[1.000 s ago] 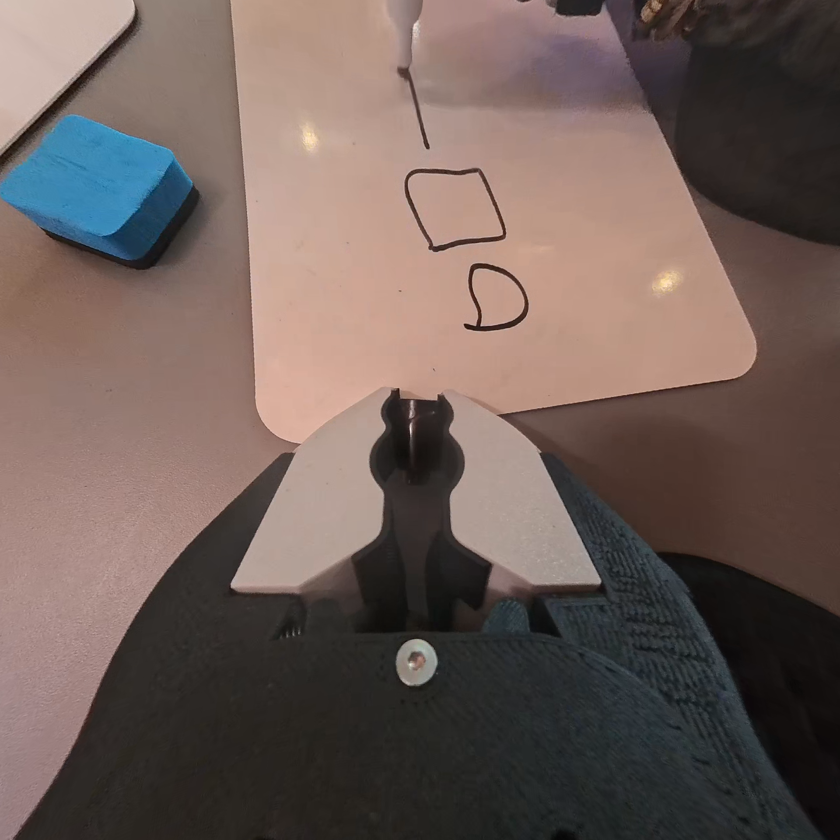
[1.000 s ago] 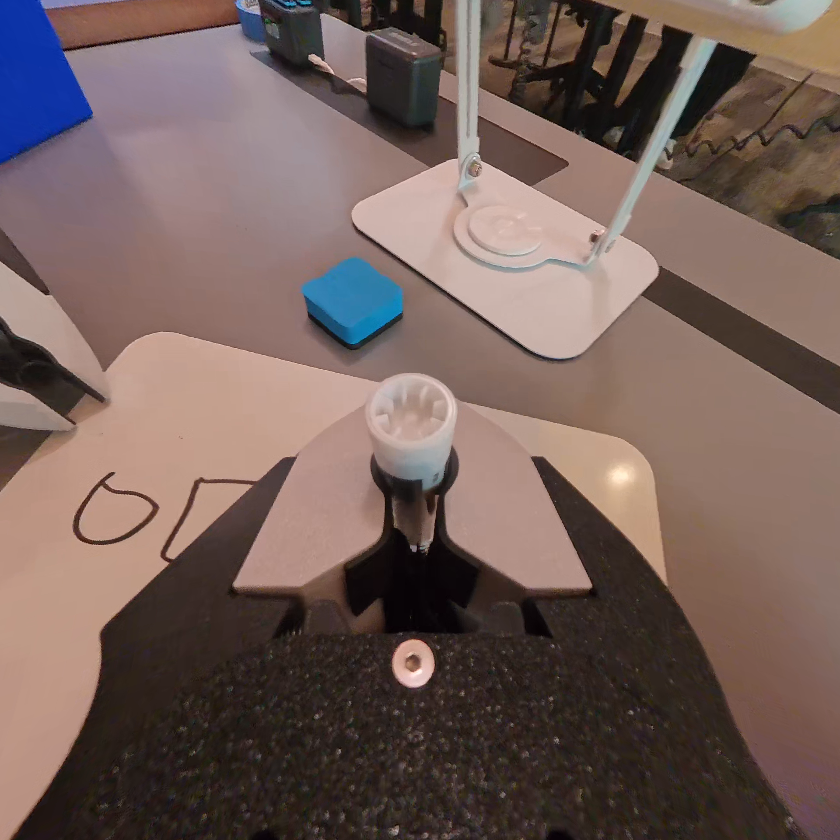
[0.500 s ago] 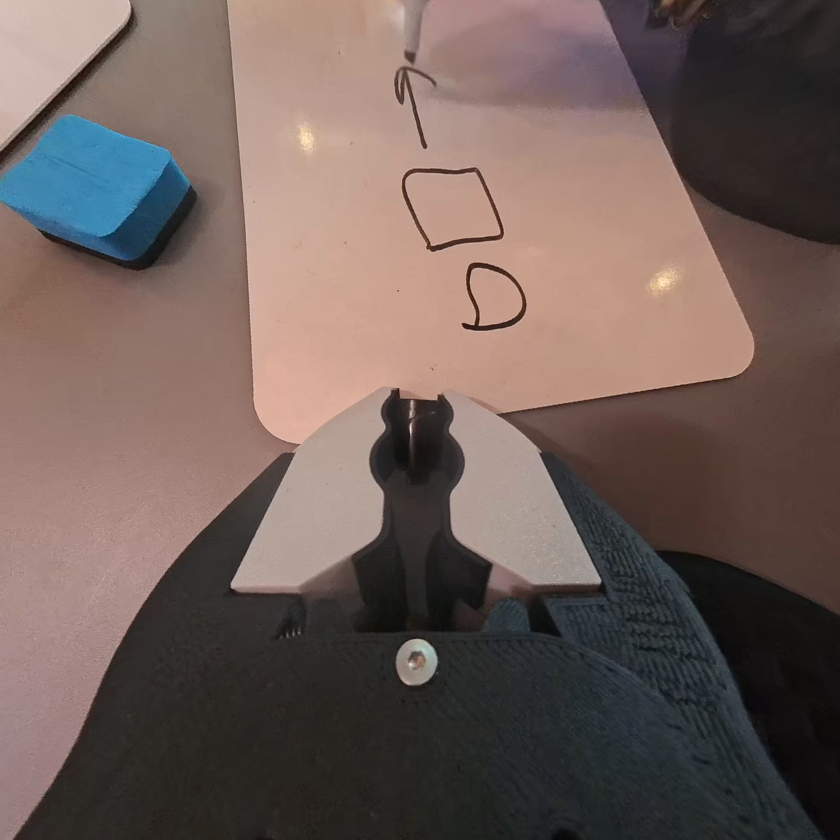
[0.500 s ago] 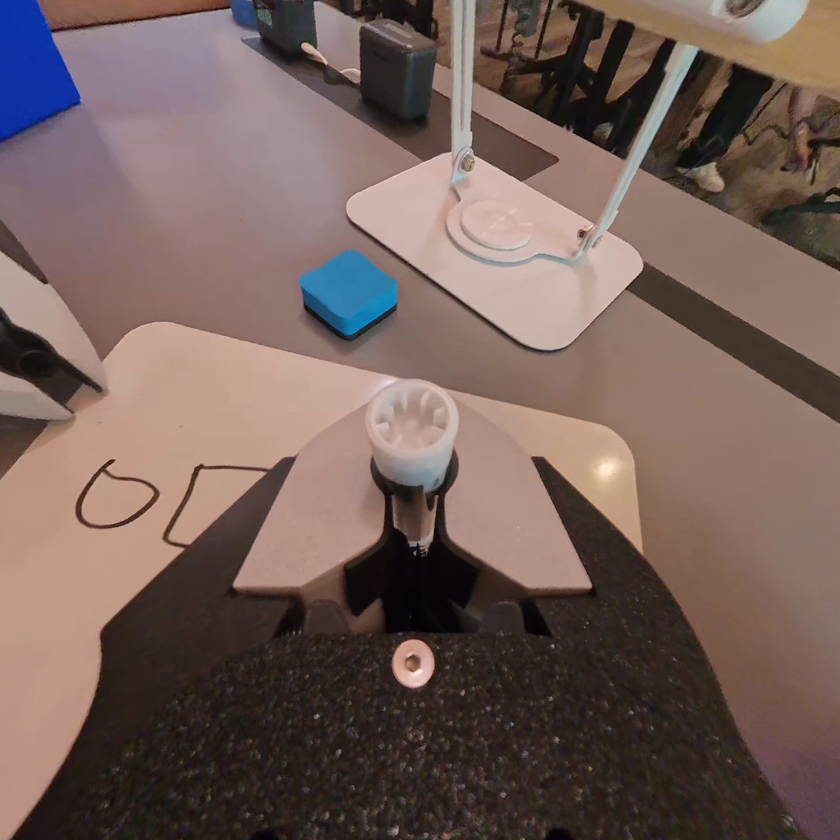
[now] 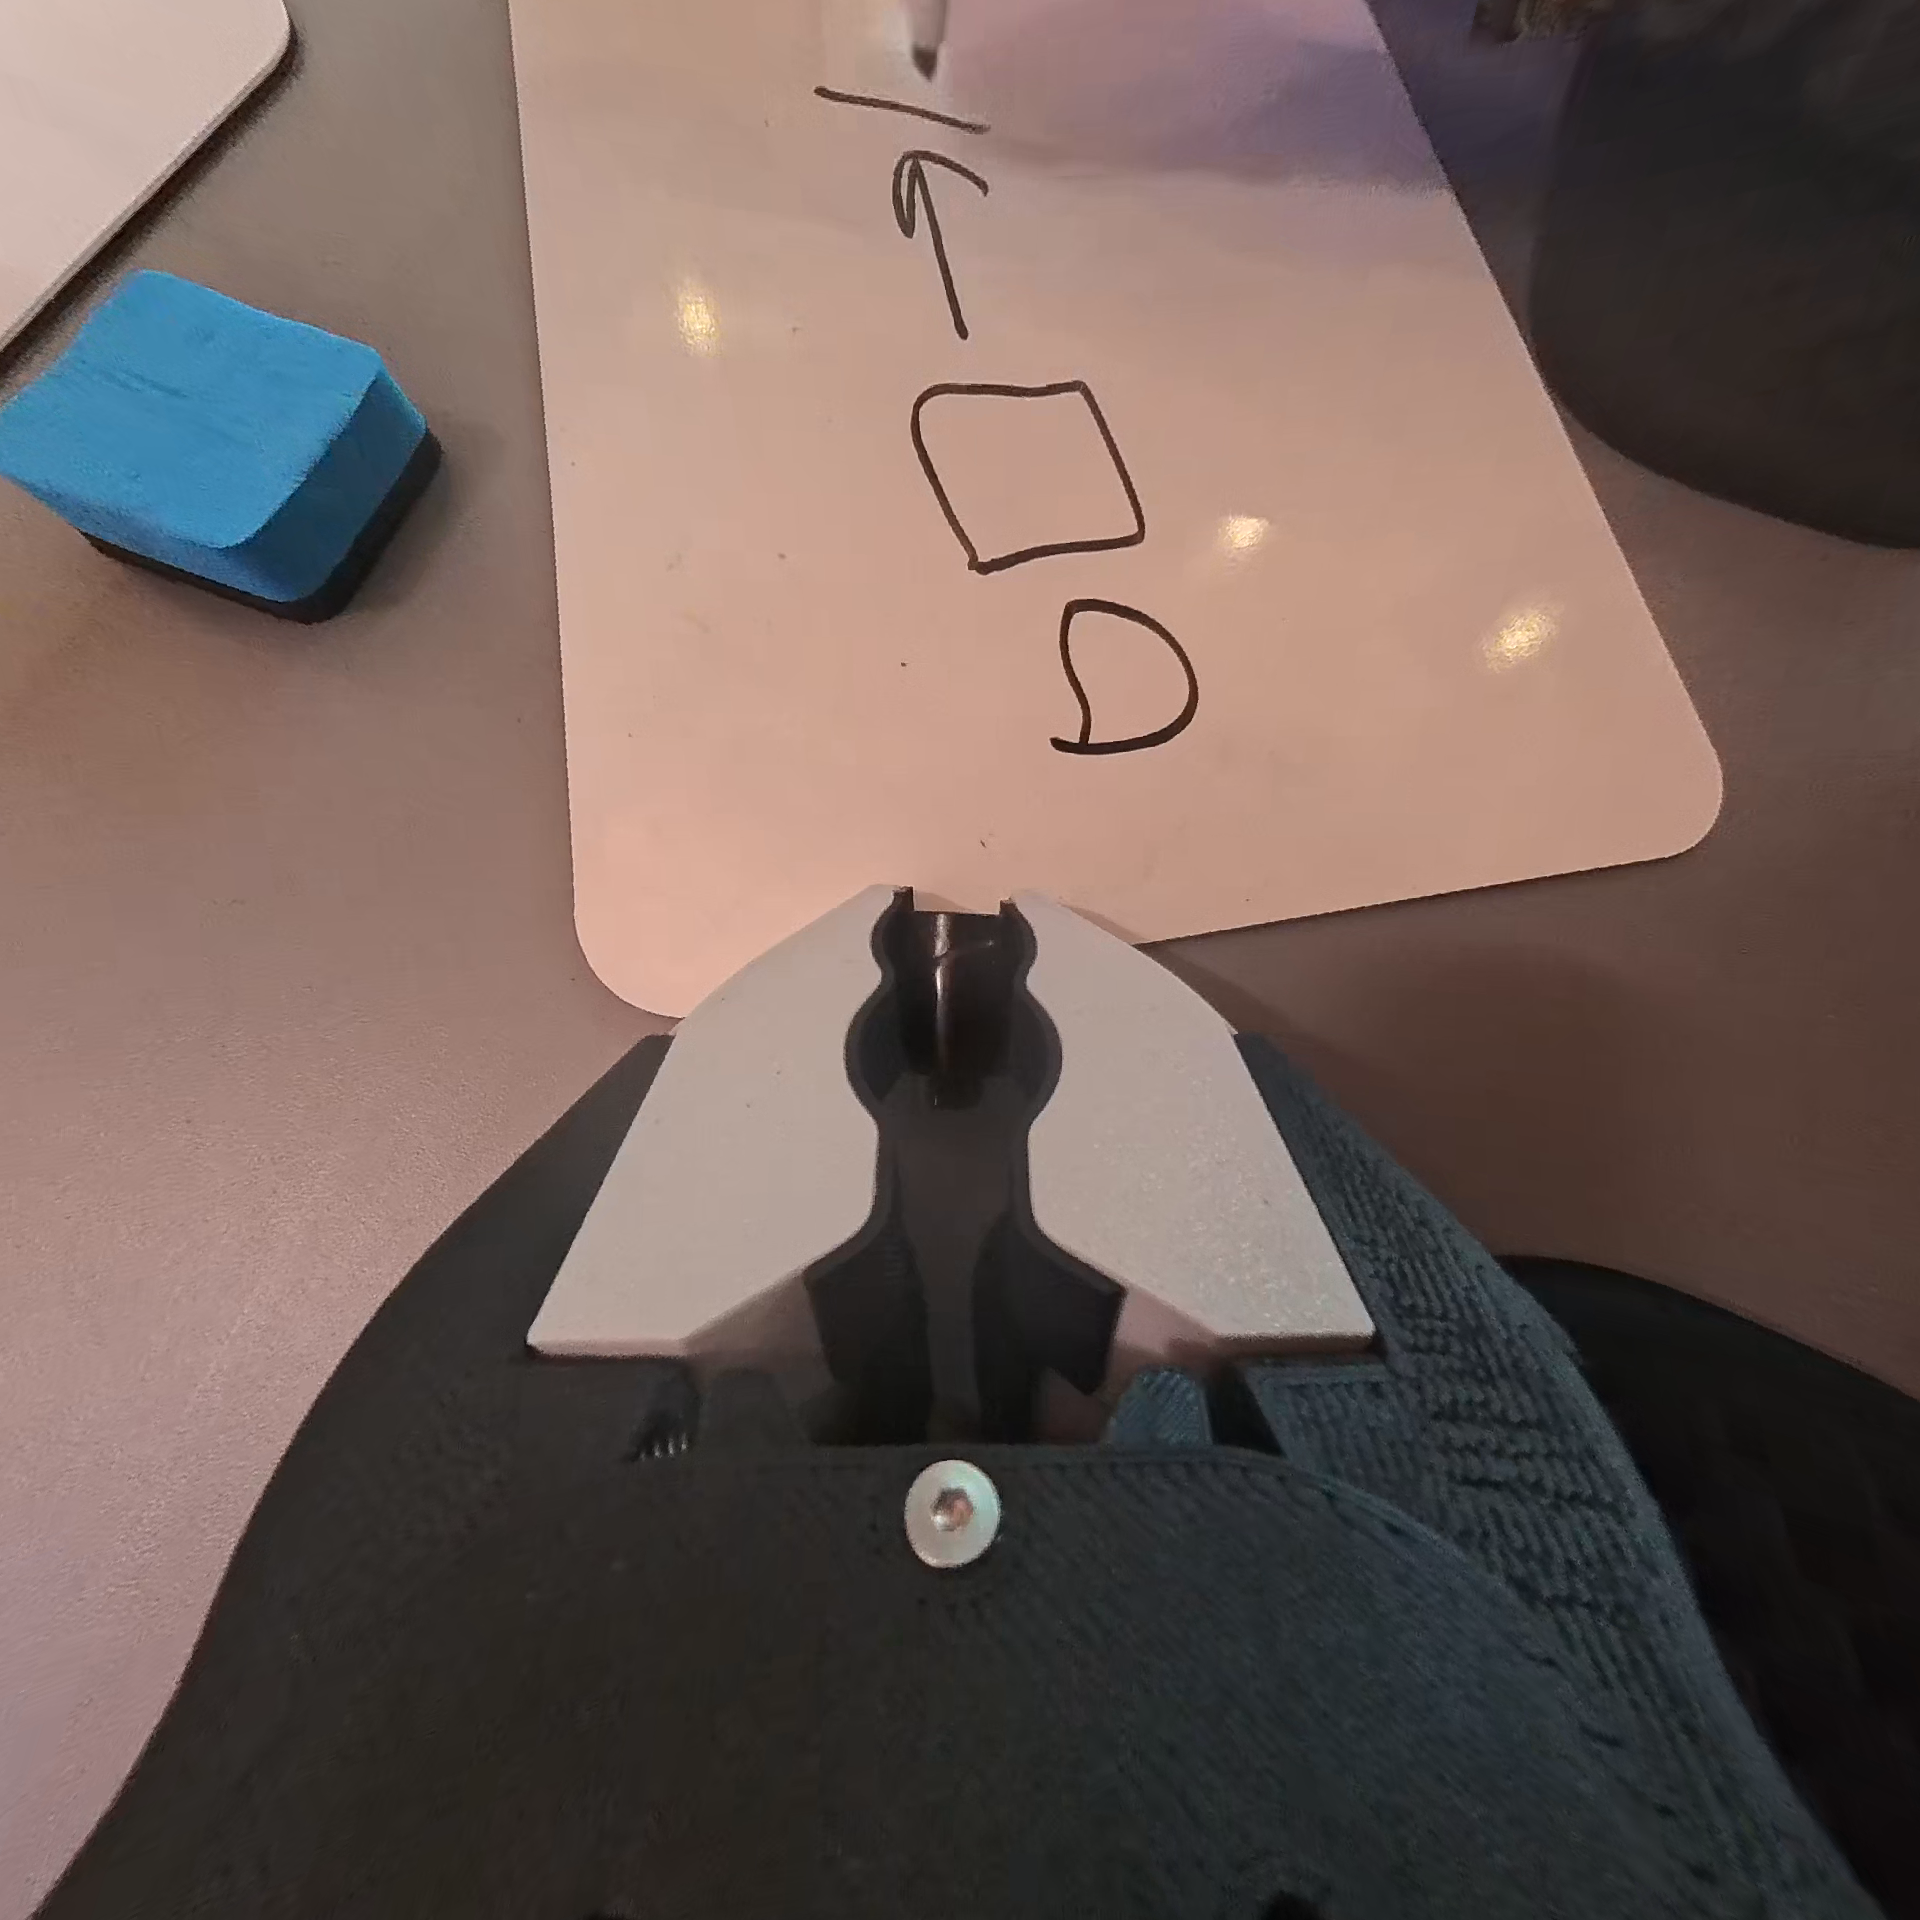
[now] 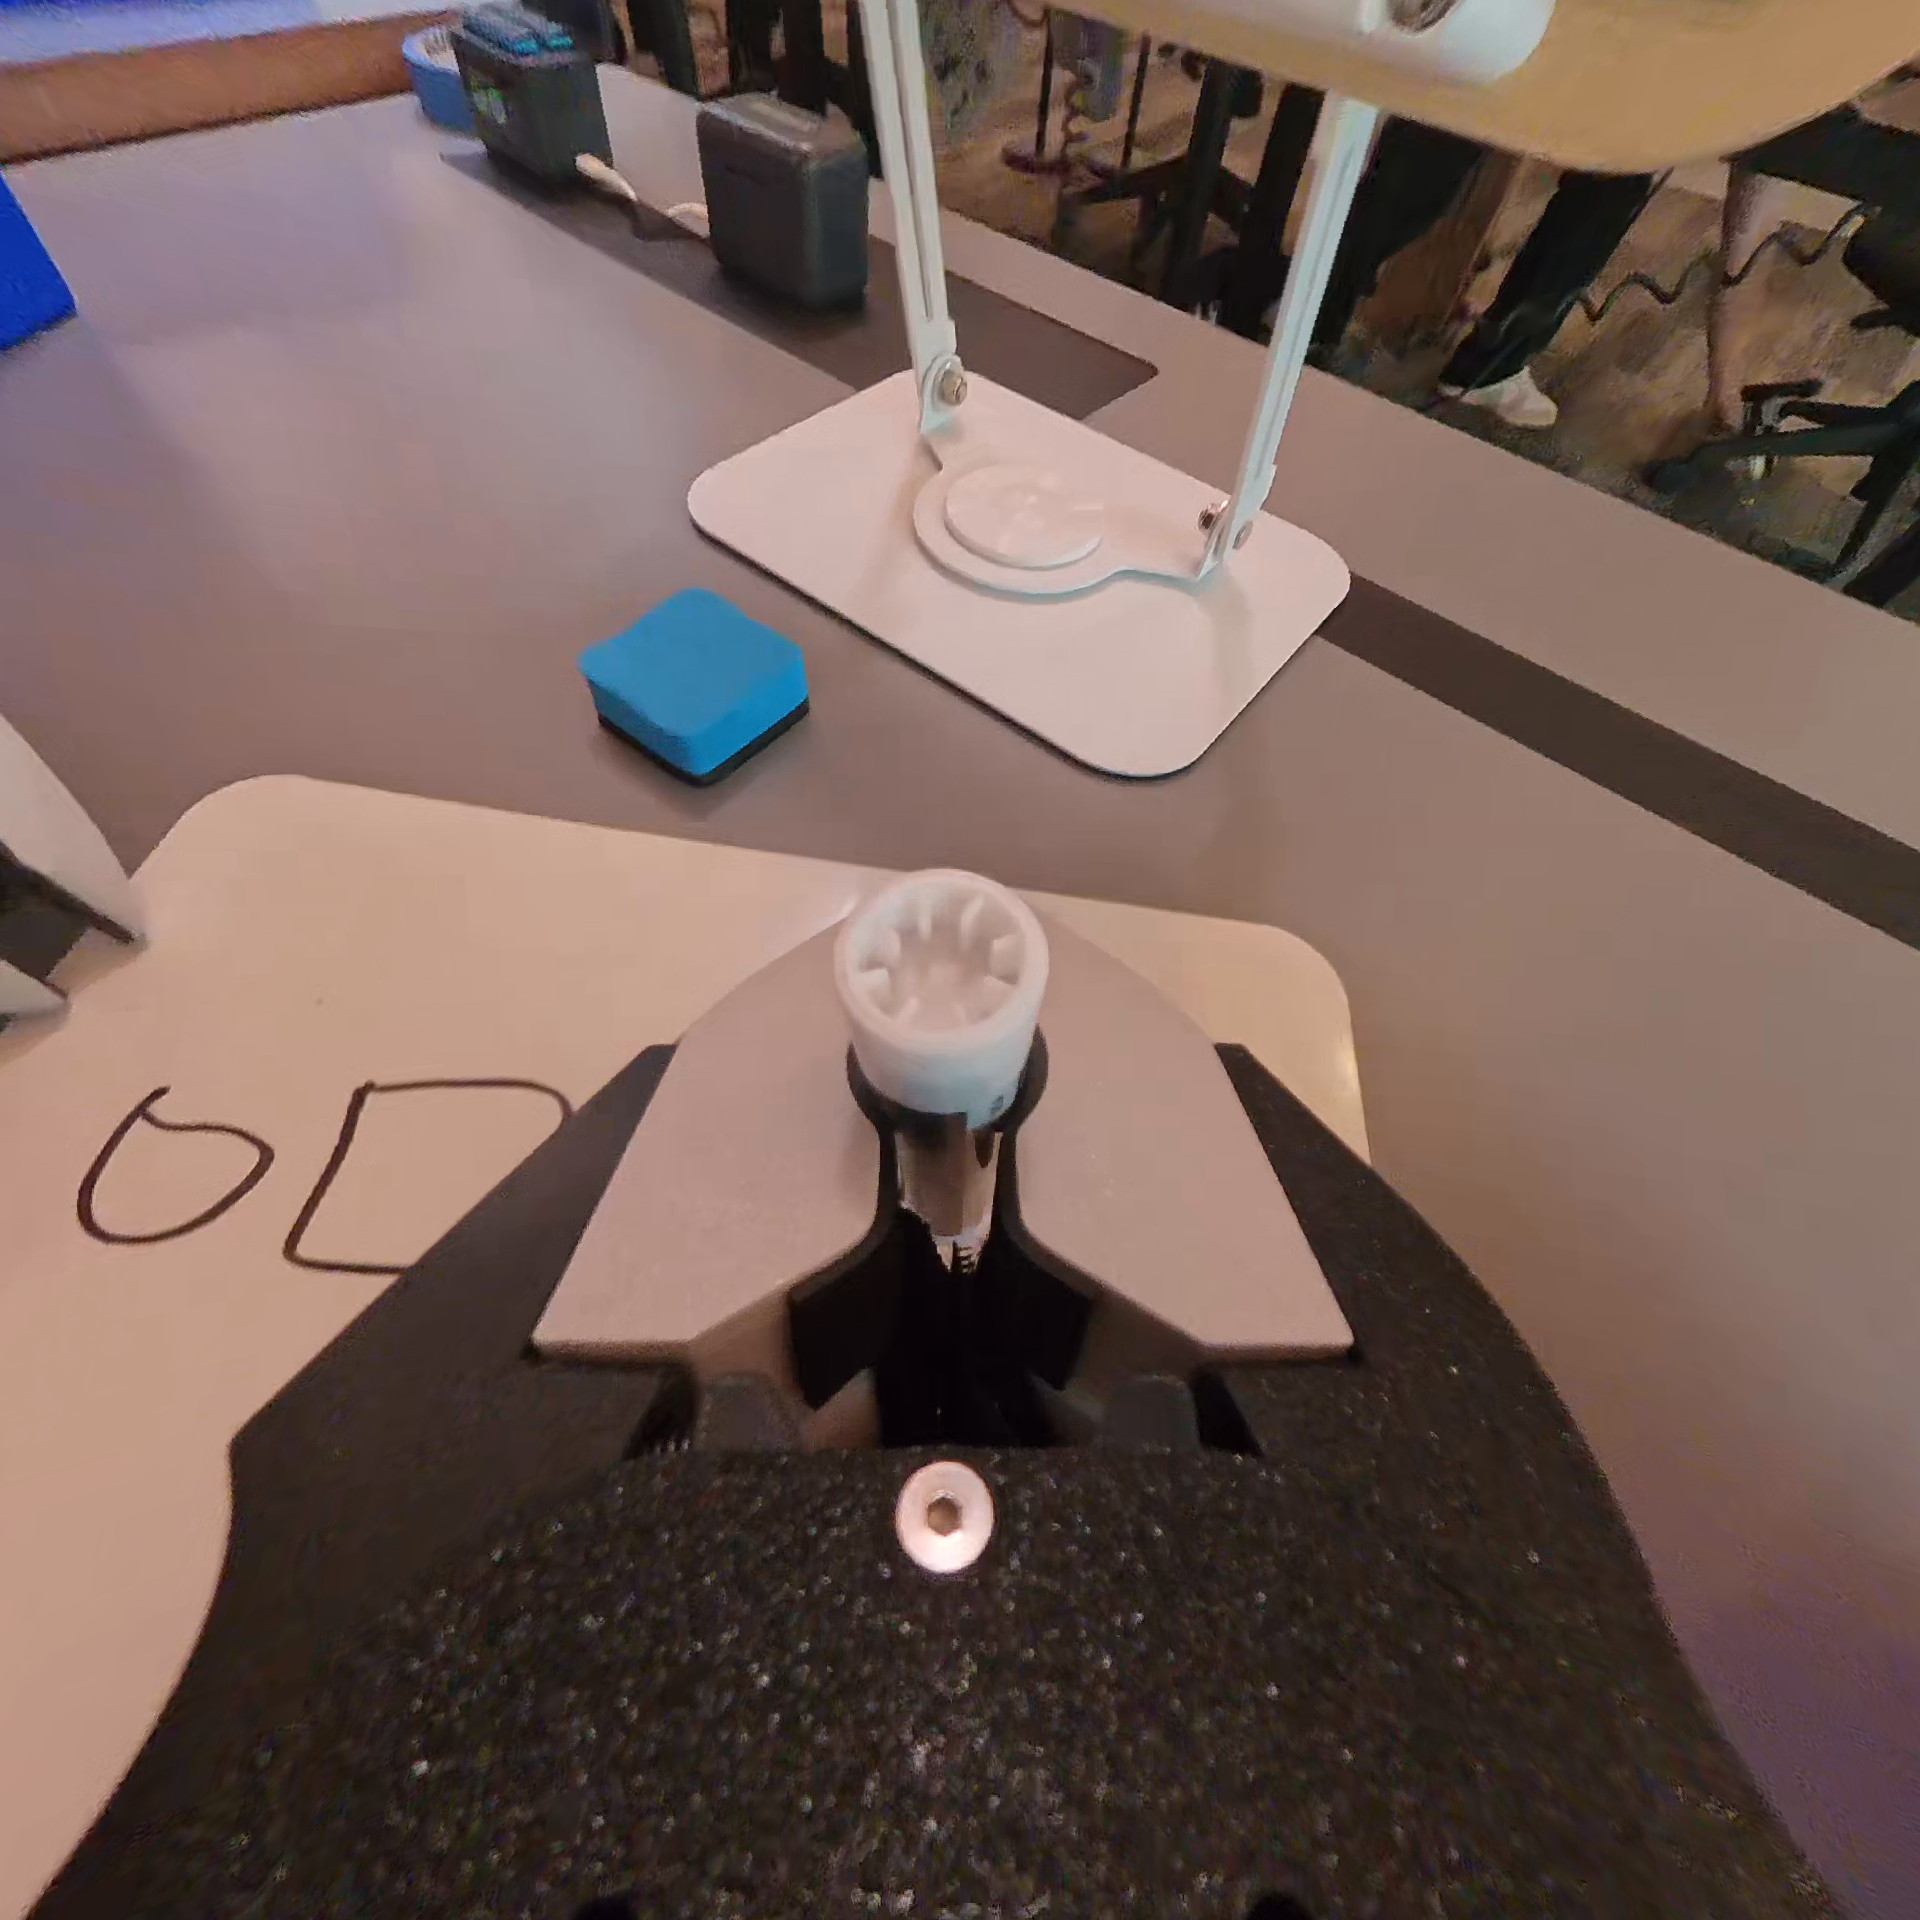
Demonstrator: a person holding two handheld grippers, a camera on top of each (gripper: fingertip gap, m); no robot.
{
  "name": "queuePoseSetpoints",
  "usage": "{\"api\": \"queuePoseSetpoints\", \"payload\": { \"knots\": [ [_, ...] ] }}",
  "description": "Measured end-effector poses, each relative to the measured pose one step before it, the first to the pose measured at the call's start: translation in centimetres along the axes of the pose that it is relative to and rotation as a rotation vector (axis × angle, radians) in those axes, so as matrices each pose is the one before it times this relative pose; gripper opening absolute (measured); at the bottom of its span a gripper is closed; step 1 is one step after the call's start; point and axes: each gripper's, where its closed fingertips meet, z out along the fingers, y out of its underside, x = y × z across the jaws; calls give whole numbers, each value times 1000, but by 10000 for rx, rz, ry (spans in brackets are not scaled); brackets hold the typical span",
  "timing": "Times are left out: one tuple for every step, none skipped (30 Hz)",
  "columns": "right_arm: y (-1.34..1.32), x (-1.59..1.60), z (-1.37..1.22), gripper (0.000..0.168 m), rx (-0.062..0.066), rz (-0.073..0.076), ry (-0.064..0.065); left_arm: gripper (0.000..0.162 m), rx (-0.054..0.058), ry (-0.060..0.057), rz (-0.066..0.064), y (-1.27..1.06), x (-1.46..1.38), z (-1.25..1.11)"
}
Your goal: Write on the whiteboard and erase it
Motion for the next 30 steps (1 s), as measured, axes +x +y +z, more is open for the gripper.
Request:
{"api": "queuePoseSetpoints", "payload": {
  "knots": [
    [-531, 434, 530, 13, 173, 8, -3, 16, -3, -22, 36, 7, 10, 1],
    [-388, 289, 589, 13, 108, -101, -2, 16, 0, -5, 8, -6, 2, -7],
    [-120, 110, 575, 13, -24, -95, -49, 17, 1, 10, -10, 0, -2, -3],
    [127, -38, 466, 13, -110, -46, -86, 17, 1, 11, -12, -5, -5, 2],
    [341, -76, 265, 13, -157, 1, -72, 17, 0, 6, -6, 3, 4, -5],
    [374, 13, -30, 13, -131, 44, 15, 17, 1, 2, -1, -1, 3, 1],
    [235, 173, -389, 13, -31, 64, 128, 17, 3, 7, -9, -2, -7, -2],
    [372, 281, -589, 13, -127, 75, 177, 17, 4, 5, -25, -7, -26, -1],
    [433, 358, -704, 13, -97, 50, 209, 17, 2, 15, -22, -3, -2, -3],
    [462, 446, -721, 13, -94, 41, 226, 17, 0, 1, -1, 3, -6, -5],
    [424, 514, -619, 13, -83, 25, 211, 17, -3, -20, 25, 6, 7, 2],
    [255, 389, -409, 13, 2, 70, 132, 17, -2, -15, 21, 3, 2, 2],
    [42, 91, -172, 13, 97, 134, 7, 17, 0, 0, 4, 1, -2, 0],
    [-72, -294, 24, 13, 86, 94, -72, 17, 1, 0, 0, 5, 6, -5],
    [-120, -661, 133, 13, 31, 49, -144, 16, 0, -9, 10, -6, -4, -7],
    [-102, -890, 144, 13, -10, 127, -211, 16, 0, -8, 10, 1, -4, 0],
    [-57, -854, 102, 13, -33, 140, -190, 16, 1, -4, 9, 0, 3, 0],
    [8, -500, 43, 13, -40, 31, -30, 16, -2, -4, 26, 10, -3, -8],
    [-43, -72, -46, 13, 19, -14, 114, 16, -1, -10, 38, -7, -3, -3],
    [-423, 139, -178, 13, 282, 108, 107, 16, 4, -22, 36, 2, -13, -16],
    [-1254, -184, -395, 13, 704, 278, -127, 16, 42, -24, 3, -57, -35, -28],
    [-1839, -808, -444, 13, 860, 371, -387, 16, 261, 84, 17, -392, 105, -109],
    [-2028, -1523, -257, 13, 836, 524, -631, 16, 561, 230, -30, -859, 319, -248],
    [-2056, -2468, 33, 13, 886, 756, -1050, 16, 731, 355, -218, -1100, 452, -320],
    [-1943, -3099, 401, 13, 999, 929, -1334, 16, 746, 460, -314, -1112, 576, -323],
    [-1254, -3099, 868, 13, 849, 1030, -1357, 16, 778, 406, -198, -1162, 576, -339],
    [-100, -2536, 1211, 13, 383, 1009, -1169, 16, 748, 289, -59, -1199, 499, -336],
    [830, -1500, 1230, 14, -74, 724, -729, 16, 701, 203, 26, -1152, 444, -311],
    [975, -607, 952, 14, -179, 323, -314, 16, 558, 138, 7, -918, 333, -260],
    [691, -181, 593, 13, -109, 58, -84, 16, 466, 137, 5, -756, 319, -233]
  ]
}}
